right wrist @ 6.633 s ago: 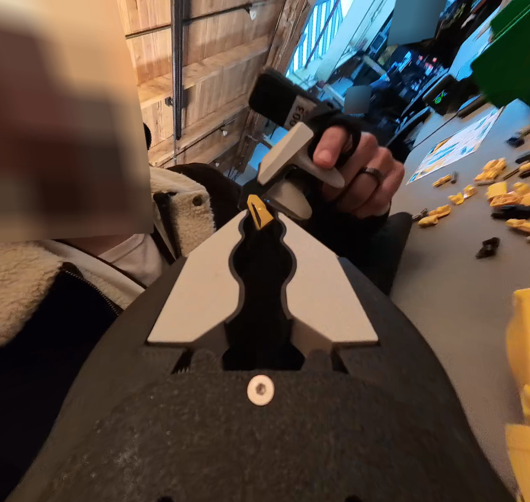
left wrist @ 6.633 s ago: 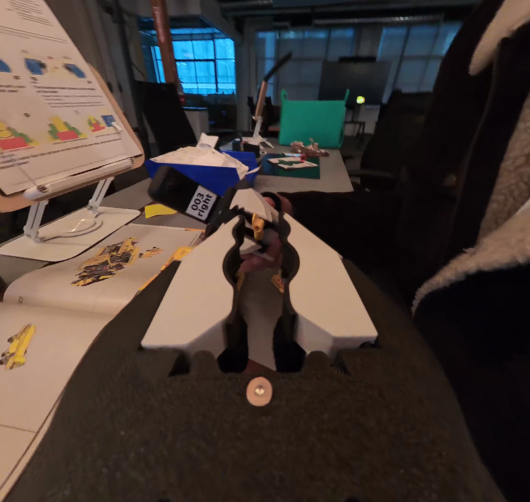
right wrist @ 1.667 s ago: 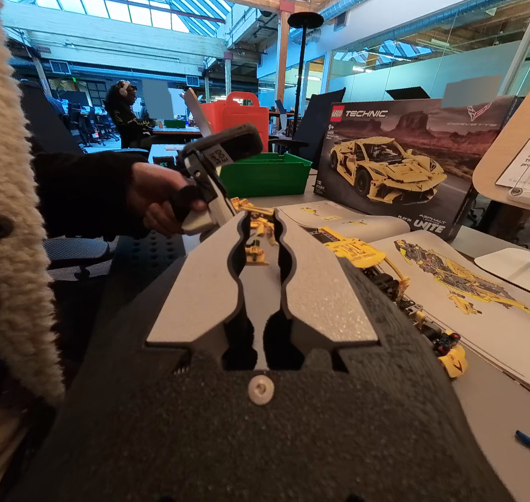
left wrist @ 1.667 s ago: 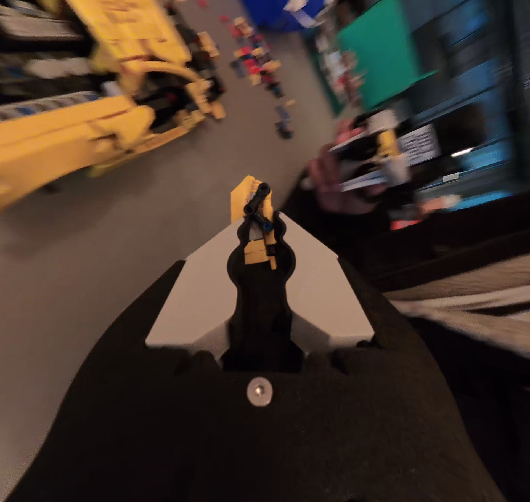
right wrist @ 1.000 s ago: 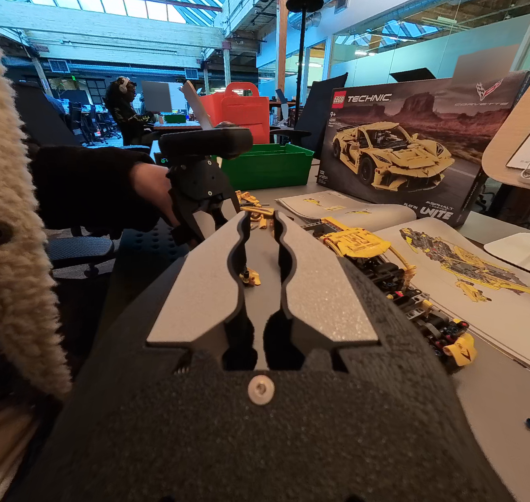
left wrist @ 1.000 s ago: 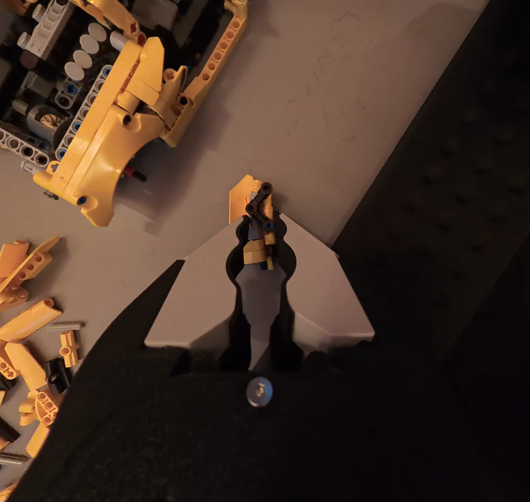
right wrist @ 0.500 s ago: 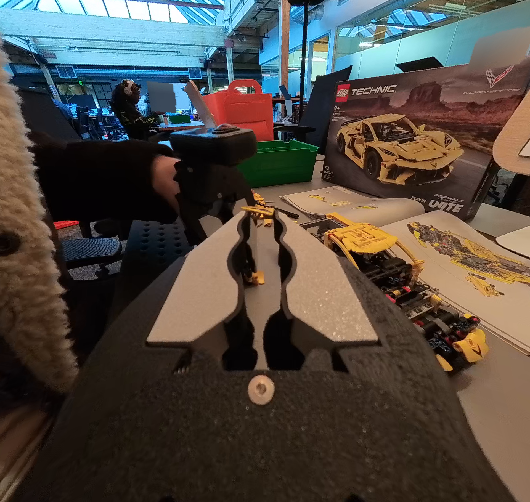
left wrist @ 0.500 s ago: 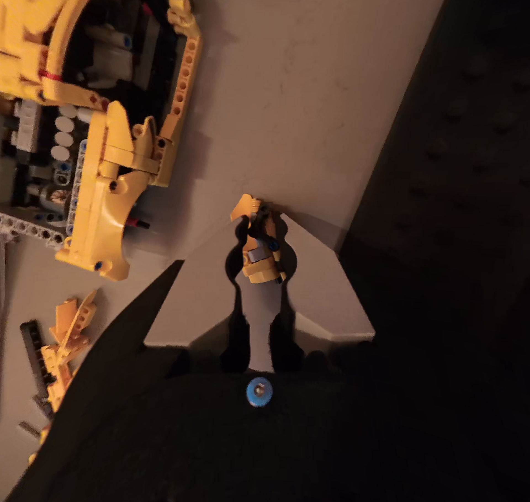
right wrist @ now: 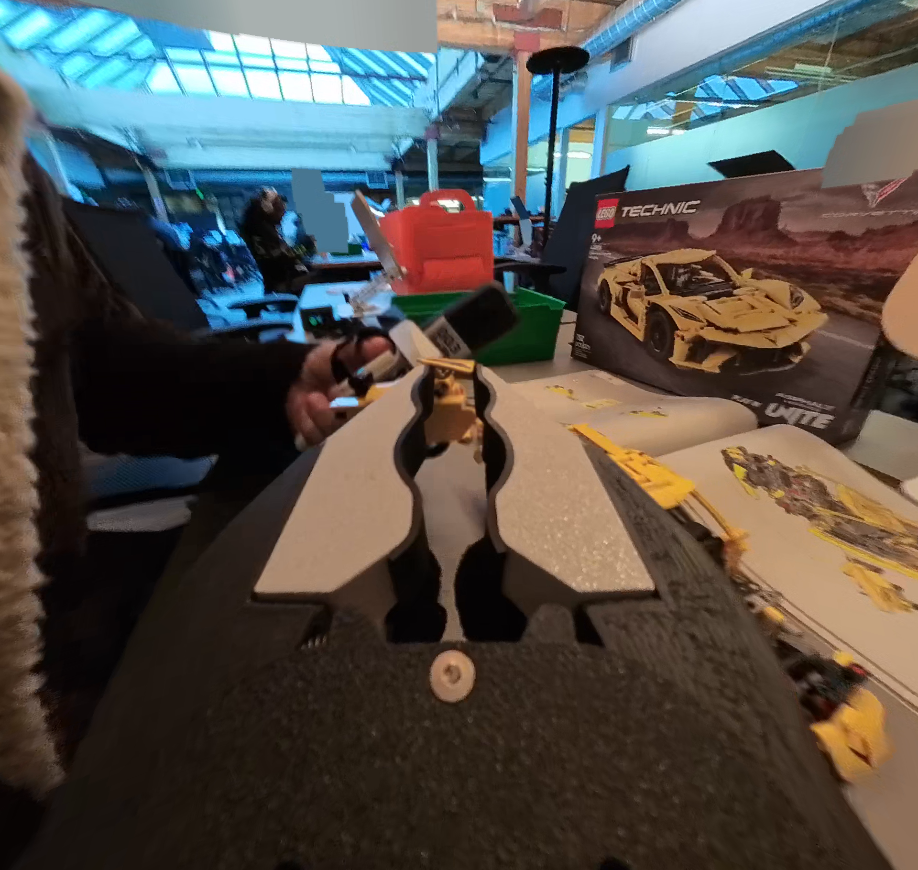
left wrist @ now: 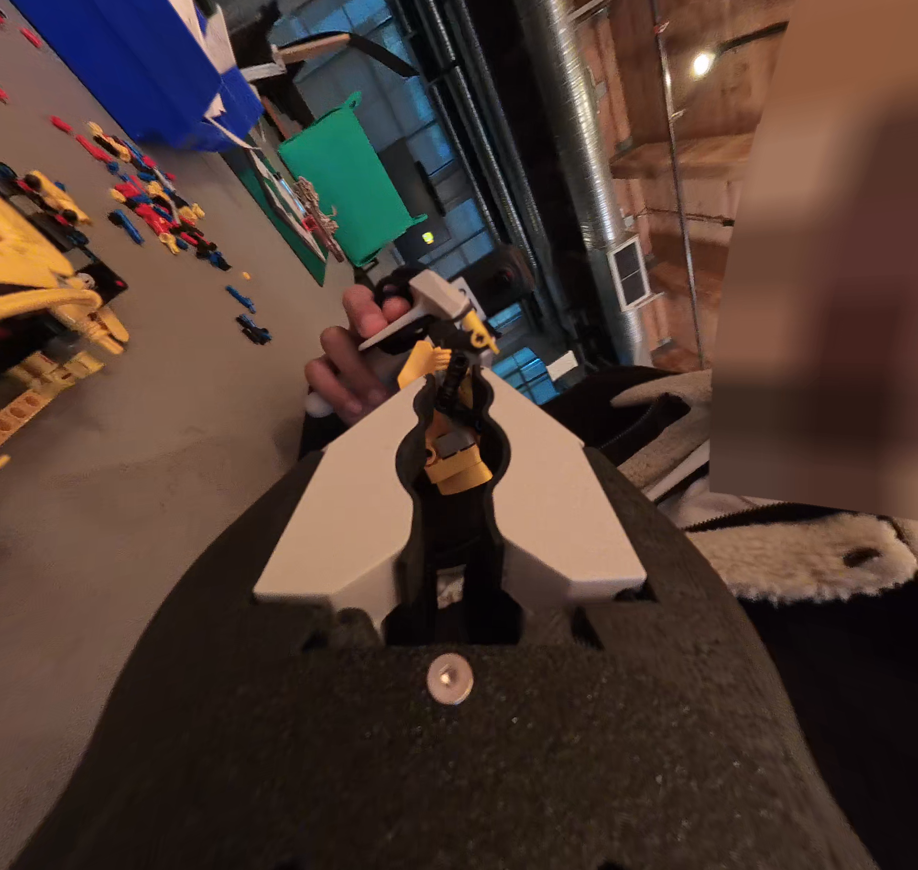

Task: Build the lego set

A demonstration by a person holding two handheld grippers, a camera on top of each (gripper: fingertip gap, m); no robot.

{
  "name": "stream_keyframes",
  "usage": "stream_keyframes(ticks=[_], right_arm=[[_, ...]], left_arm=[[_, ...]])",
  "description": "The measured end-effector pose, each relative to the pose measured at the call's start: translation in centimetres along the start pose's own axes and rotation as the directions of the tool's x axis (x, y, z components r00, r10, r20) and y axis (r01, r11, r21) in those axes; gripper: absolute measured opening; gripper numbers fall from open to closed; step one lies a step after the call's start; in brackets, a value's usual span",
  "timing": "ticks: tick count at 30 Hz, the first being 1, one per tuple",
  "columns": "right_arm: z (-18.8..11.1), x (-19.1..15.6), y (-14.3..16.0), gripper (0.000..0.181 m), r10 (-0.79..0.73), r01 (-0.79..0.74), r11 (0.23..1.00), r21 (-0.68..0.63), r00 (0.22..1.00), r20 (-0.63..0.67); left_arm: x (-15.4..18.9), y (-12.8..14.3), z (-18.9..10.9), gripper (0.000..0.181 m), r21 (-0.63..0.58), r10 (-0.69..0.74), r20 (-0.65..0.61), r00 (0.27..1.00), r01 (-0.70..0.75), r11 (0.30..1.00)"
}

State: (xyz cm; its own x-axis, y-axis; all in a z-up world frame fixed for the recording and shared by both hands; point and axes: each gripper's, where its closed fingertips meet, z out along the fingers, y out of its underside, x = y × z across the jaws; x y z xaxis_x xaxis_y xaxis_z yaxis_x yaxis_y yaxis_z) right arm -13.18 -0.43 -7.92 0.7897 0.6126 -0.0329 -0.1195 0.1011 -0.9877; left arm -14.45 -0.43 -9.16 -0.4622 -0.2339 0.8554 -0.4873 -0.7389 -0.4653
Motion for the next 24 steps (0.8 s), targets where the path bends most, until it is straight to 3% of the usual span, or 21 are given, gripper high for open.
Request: stream_keyframes(ticks=[3, 6, 18, 24], right_arm=[[0.7, 0.6, 0.5, 0.014, 0.136, -0.137, 0.99, 0.02, 0.989, 0.051], [0.8, 0.8, 1.4, 0.014, 0.154, -0.155, 0.988, 0.02, 0.987, 0.043], [1.7, -0.2, 2.0, 0.014, -0.118, 0.118, 0.993, -0.001, 0.993, 0.009], [1.8, -0.6, 2.1, 0.014, -0.146, 0.146, 0.989, 0.001, 0.989, 0.03]], left_arm=[[-0.5, -0.7, -0.2, 0.015, 0.038, -0.03, -0.051, 0.998, 0.032, 0.999], [-0.4, -1.4, -0.9, 0.015, 0.094, -0.017, -0.094, 0.995, 0.026, 0.995], [-1.0, -0.4, -1.3, 0.015, 0.065, -0.011, -0.051, 0.999, 0.014, 0.998], [-0.8, 0.0, -1.1, 0.015, 0.048, -0.003, -0.055, 0.998, 0.006, 0.999]])
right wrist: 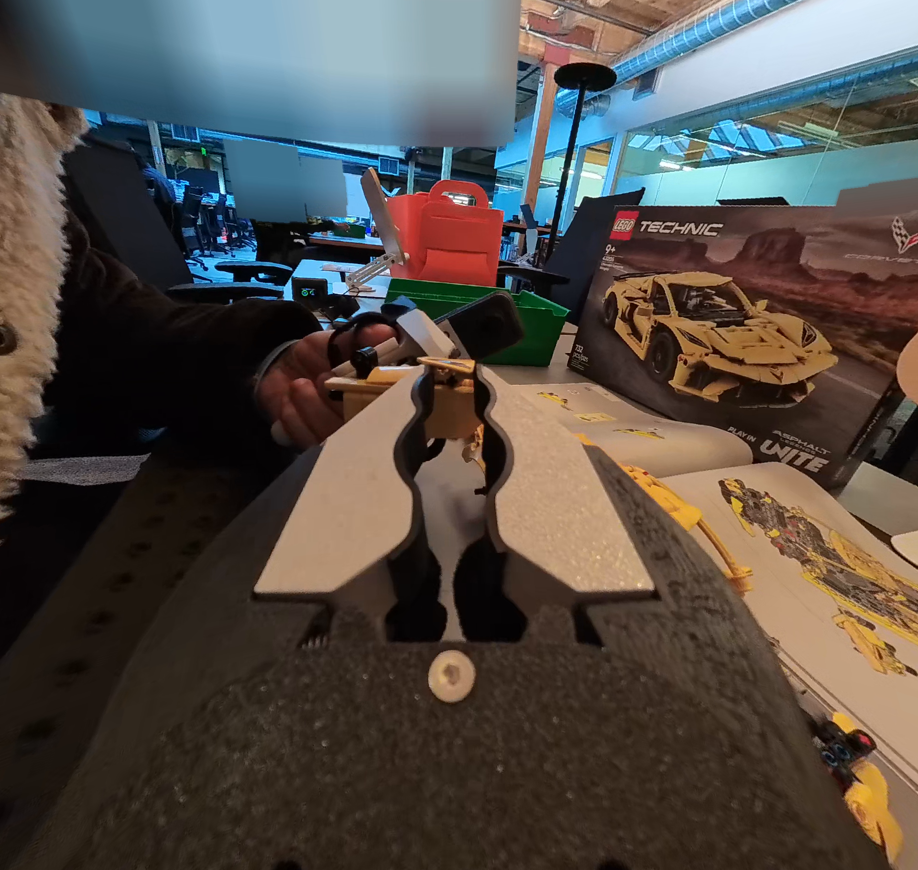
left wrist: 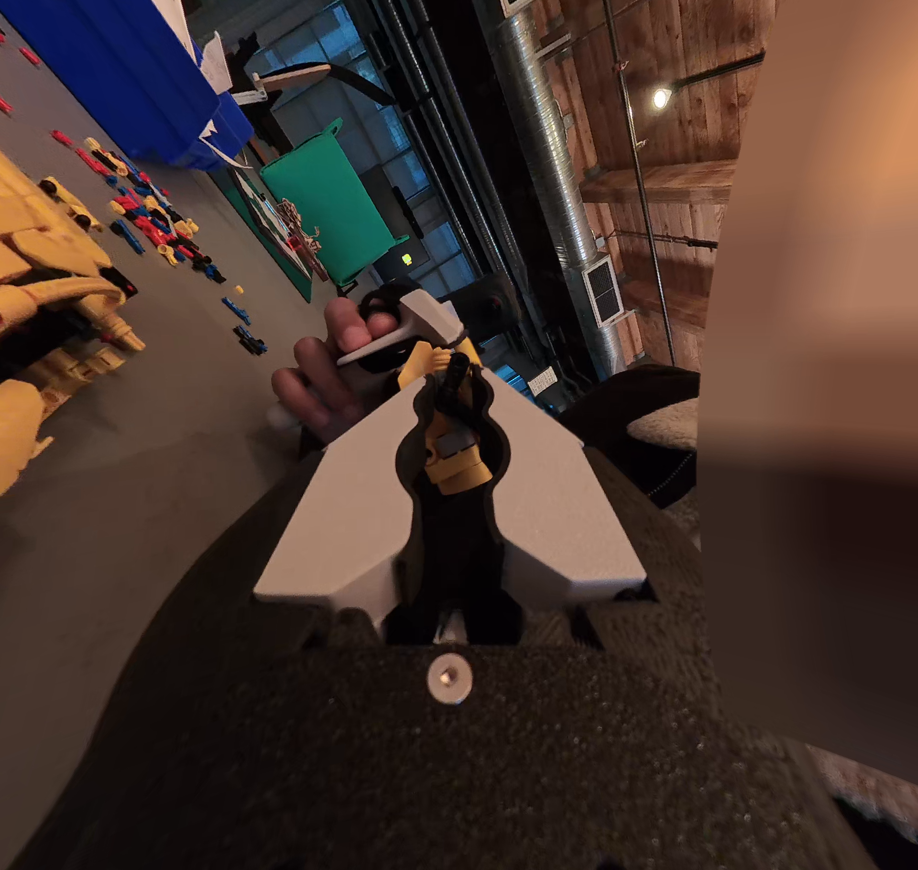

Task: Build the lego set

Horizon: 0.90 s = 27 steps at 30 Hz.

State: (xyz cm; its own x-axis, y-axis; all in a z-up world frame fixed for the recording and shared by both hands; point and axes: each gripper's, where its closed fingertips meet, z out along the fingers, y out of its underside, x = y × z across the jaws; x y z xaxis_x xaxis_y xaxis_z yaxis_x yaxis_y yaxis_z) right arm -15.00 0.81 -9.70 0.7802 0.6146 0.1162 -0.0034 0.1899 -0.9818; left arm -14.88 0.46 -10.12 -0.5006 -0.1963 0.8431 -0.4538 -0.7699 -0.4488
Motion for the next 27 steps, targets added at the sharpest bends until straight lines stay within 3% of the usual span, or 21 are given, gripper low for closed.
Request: stream_keyframes(ticks=[17, 27], right_arm=[[-0.2, 0.5, 0.9, 0.014, -0.011, 0.01, 0.999, -0.052, 1.0, -0.021], [-0.1, -0.4, 1.1, 0.014, -0.031, 0.032, 0.998, -0.057, 0.999, 0.025]], left_arm=[[-0.5, -0.2, -0.5, 0.015, -0.001, 0.033, 0.041, 0.999, -0.033, 0.999], [-0.2, 1.0, -0.5, 0.013, -0.086, 0.057, 0.029, 0.998, -0.055, 0.995]])
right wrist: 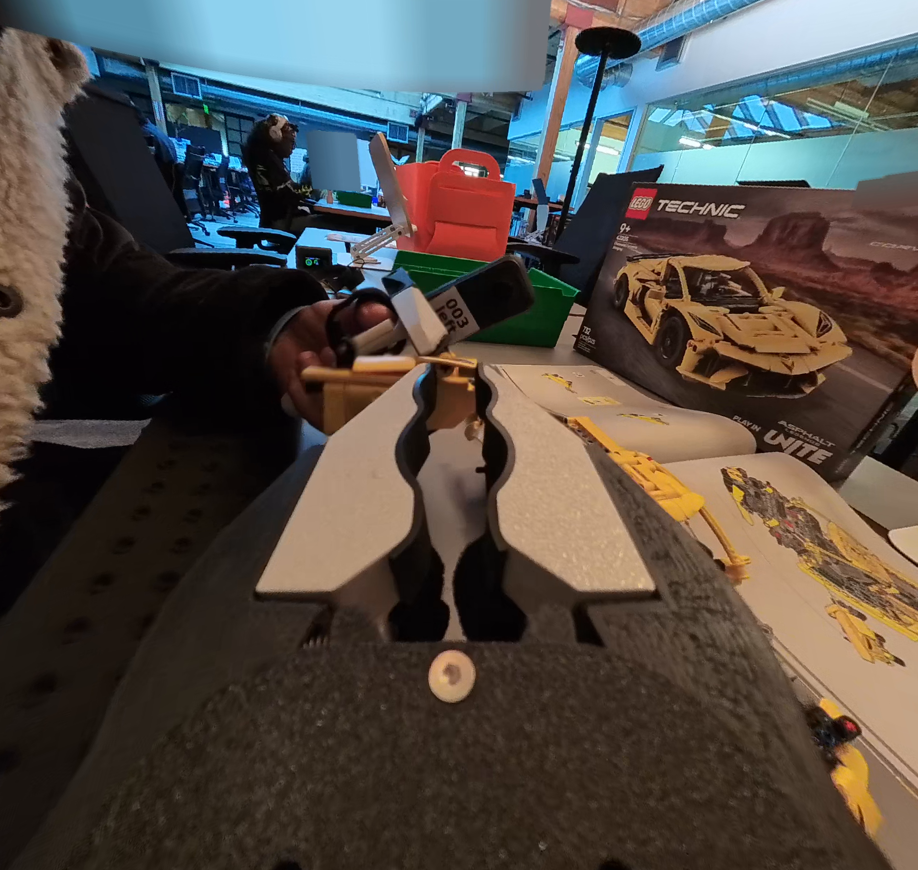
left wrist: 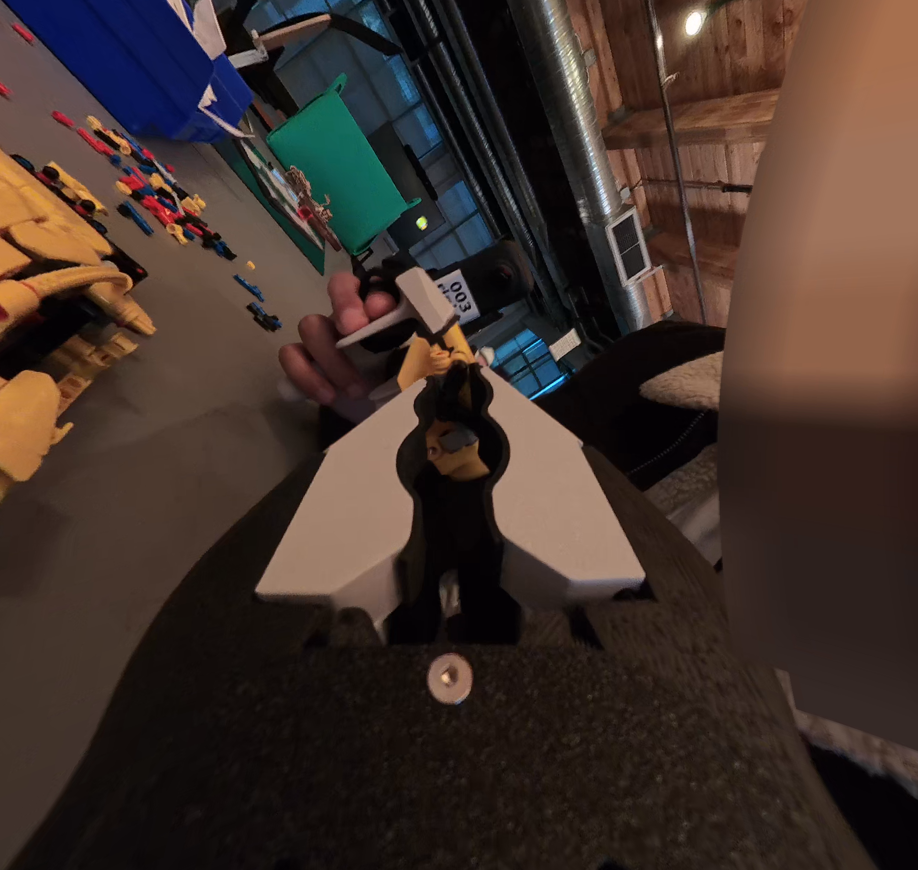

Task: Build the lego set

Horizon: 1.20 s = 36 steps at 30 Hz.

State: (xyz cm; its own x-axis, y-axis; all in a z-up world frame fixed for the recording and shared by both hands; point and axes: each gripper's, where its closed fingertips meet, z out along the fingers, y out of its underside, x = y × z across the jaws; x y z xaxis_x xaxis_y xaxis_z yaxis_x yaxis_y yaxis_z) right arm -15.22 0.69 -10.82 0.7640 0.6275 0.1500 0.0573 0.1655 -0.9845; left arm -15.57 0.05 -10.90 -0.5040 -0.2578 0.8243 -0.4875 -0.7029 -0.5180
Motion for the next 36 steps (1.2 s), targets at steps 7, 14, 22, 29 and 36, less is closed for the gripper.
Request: stream_keyframes(ticks=[7, 14, 22, 29, 36], right_arm=[[0.0, -0.5, 0.3, 0.015, 0.13, -0.128, 0.991, -0.026, 0.987, 0.095], [0.3, -1.9, 0.8, 0.015, 0.064, -0.038, 0.993, -0.107, 0.965, 0.253], [-0.4, -3.6, 0.9, 0.015, 0.184, -0.14, 0.98, -0.138, 0.905, 0.385], [-0.2, -2.7, 1.0, 0.015, 0.231, -0.17, 0.968, -0.186, 0.895, 0.382], [0.0, -2.1, 1.3, 0.022, 0.209, -0.15, 0.97, -0.193, 0.918, 0.337]], left_arm=[[-0.3, 0.7, 0.1, 0.013, -0.065, 0.031, 0.029, 0.999, -0.029, 0.997], [0.1, 2.2, -0.3, 0.012, -0.182, 0.053, 0.016, 0.998, -0.049, 0.982], [0.4, 4.0, 0.3, 0.012, -0.273, 0.079, -0.015, 0.997, -0.08, 0.959], [0.1, 3.1, 0.1, 0.012, -0.22, 0.055, 0.002, 0.998, -0.053, 0.974], [-0.1, 2.9, -0.1, 0.012, -0.207, 0.034, 0.007, 0.999, -0.032, 0.978]])
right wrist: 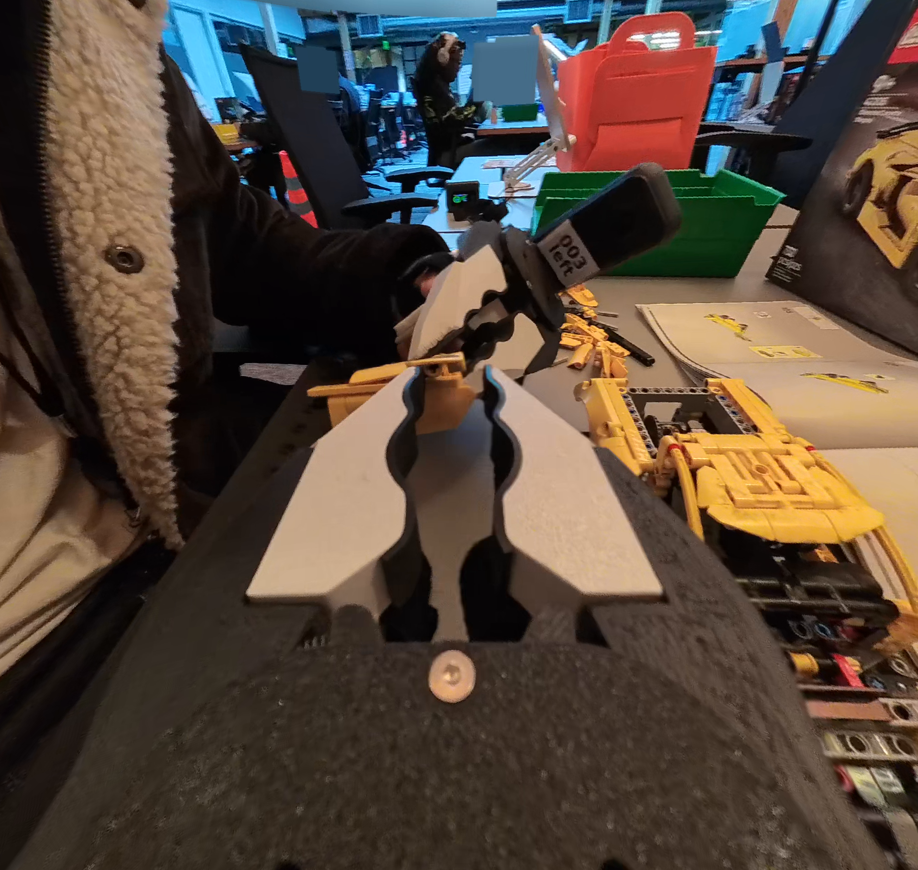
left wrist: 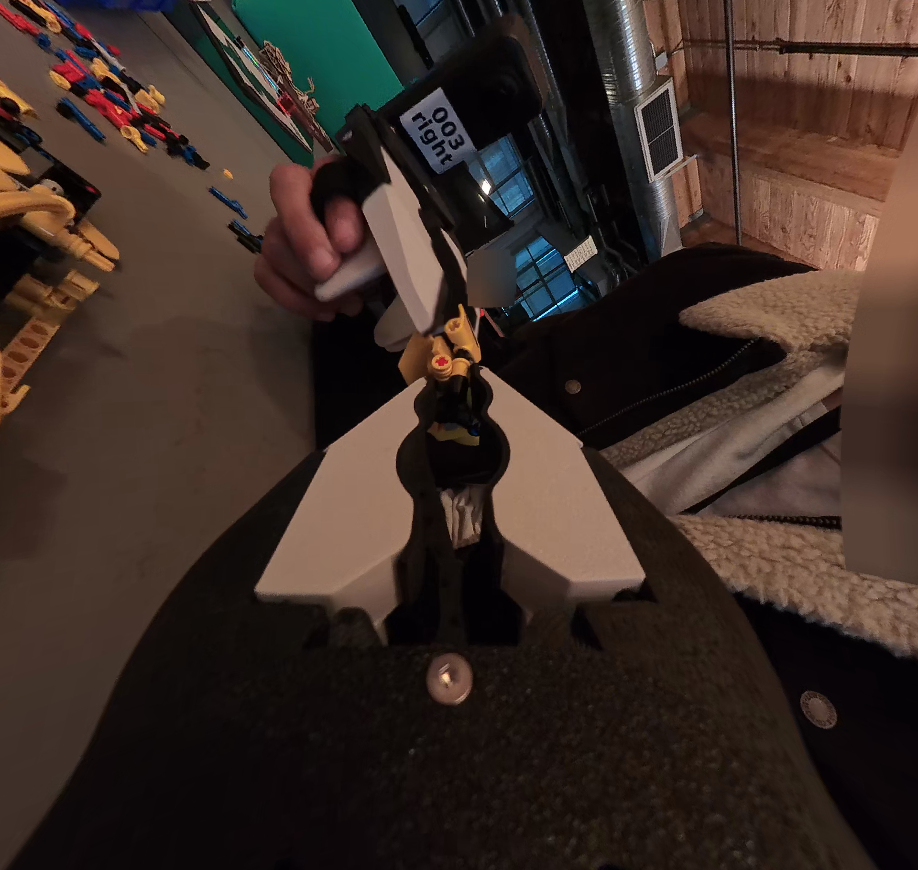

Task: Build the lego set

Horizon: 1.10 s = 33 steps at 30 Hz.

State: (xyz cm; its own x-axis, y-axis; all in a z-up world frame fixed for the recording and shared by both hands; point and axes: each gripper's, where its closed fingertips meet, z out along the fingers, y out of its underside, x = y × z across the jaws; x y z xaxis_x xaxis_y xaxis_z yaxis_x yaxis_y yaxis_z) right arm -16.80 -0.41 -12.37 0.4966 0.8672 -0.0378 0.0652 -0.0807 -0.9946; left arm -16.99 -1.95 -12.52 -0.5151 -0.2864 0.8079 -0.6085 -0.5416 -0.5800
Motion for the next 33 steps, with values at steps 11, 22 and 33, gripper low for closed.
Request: stream_keyframes(ticks=[11, 22, 33], right_arm=[[-0.2, 0.1, 0.1, 0.03, 0.008, -0.008, 1.0, 0.002, 1.0, -0.026], [-0.6, 0.1, 0.0, 0.022, -0.006, 0.006, 1.0, 0.009, 0.999, -0.032], [-0.4, -0.2, 0.5, 0.021, 0.0, 0.001, 1.0, 0.009, 1.0, -0.018]], left_arm=[[-0.3, -0.5, -0.2, 0.012, 0.038, -0.041, -0.013, 0.999, 0.041, 0.998], [-0.8, -0.3, -0.3, 0.013, 0.029, -0.051, 0.006, 0.999, 0.051, 0.998], [-1.1, 0.3, -0.1, 0.012, -0.004, -0.036, 0.029, 0.999, 0.036, 0.999]])
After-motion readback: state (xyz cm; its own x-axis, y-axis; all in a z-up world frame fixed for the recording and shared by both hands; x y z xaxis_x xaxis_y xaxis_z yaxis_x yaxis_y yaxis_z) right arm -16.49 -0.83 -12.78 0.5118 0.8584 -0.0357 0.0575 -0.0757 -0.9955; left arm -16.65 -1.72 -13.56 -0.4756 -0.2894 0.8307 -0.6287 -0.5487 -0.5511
